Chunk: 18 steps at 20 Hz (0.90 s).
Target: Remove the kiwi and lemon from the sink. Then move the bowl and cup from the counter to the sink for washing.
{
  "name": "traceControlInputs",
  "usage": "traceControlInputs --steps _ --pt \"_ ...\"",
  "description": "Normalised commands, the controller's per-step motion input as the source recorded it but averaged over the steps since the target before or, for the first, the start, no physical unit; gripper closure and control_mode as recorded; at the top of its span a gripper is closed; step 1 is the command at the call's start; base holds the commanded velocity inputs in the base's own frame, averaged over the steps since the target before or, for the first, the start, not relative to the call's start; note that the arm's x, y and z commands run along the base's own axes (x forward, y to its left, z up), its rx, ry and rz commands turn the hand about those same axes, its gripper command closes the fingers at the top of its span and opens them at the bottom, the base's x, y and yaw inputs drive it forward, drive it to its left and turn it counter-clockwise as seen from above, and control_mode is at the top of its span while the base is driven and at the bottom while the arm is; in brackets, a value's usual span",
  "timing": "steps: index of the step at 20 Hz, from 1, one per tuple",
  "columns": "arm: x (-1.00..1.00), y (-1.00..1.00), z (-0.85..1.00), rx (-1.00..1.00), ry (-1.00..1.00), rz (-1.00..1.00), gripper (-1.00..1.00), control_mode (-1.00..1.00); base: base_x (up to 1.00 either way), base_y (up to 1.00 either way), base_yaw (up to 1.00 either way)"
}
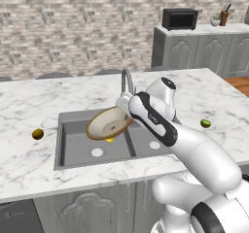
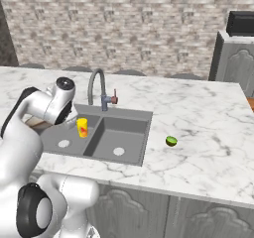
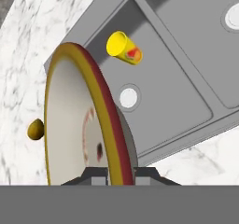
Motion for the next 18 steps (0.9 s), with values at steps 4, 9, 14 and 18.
traceControlInputs --steps 4,9,14,18 --pt "0.04 0.05 0.00 0.08 0.00 0.00 1.00 -1.00 0.00 0.00 0.00" --pt "0.06 0.04 -0.03 0.04 0.00 0.00 1.00 -1.00 0.00 0.00 0.00" --pt "0.06 0.03 -0.06 0.00 0.00 -0.01 1.00 -1.00 0.00 0.00 0.00" --pt "0.07 0.06 -0.07 0.00 0.00 -0.02 1.00 -1.00 0.00 0.00 0.00"
